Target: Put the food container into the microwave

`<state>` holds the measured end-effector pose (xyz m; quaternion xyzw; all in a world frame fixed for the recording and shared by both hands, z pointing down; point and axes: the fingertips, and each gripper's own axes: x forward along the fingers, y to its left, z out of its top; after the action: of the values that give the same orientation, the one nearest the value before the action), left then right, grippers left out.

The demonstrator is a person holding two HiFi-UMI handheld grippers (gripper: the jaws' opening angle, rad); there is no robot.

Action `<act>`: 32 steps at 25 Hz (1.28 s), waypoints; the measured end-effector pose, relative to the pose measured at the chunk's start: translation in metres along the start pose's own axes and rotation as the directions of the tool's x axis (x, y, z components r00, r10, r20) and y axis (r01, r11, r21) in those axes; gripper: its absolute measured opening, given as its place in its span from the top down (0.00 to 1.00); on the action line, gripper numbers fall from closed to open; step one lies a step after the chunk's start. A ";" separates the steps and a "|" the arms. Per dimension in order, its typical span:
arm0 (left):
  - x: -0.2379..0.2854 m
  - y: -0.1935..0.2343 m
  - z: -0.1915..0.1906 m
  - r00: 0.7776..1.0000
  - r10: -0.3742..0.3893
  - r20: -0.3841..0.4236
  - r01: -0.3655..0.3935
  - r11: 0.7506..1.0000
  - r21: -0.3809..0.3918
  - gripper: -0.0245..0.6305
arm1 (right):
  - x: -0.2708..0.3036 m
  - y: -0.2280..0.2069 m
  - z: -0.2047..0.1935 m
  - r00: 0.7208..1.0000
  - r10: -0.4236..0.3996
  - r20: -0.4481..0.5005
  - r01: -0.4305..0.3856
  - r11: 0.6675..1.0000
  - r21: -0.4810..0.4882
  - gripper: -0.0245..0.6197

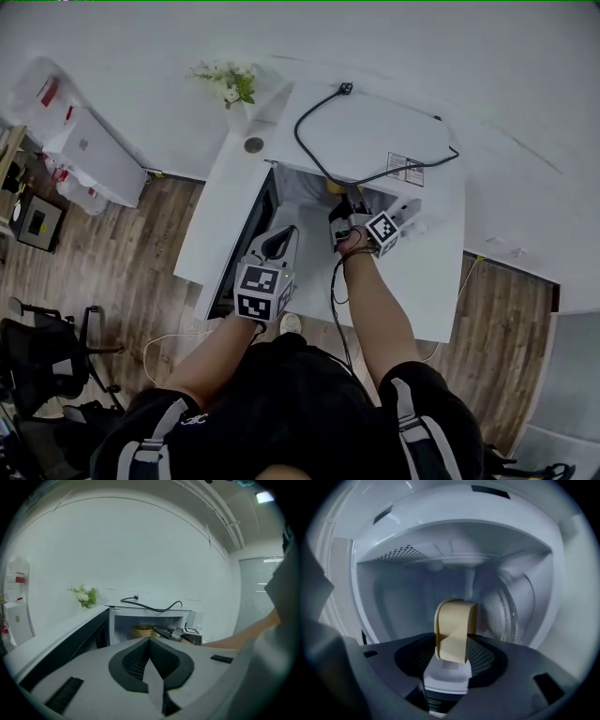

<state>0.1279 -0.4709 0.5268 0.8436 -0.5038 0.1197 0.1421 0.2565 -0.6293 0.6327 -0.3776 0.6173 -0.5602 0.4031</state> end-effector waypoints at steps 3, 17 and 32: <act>0.004 -0.003 -0.002 1.000 -0.012 -0.007 0.012 1.000 0.001 0.95 | 0.005 -0.010 0.003 0.997 -0.076 -0.001 0.076 0.997 0.027 0.62; 0.000 0.001 -0.002 1.000 0.001 0.009 -0.001 0.999 -0.032 0.95 | -0.019 -0.020 -0.002 0.944 -0.327 -0.044 0.313 0.930 -0.194 0.60; -0.032 -0.024 0.025 0.993 -0.005 0.115 0.008 1.000 -0.026 0.95 | -0.134 0.126 -0.033 0.983 -0.178 -0.037 0.067 0.546 -0.835 0.96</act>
<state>0.1359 -0.4425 0.4898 0.8488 -0.5100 0.0636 0.1245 0.2766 -0.4827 0.5187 -0.5316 0.8027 -0.2510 0.1004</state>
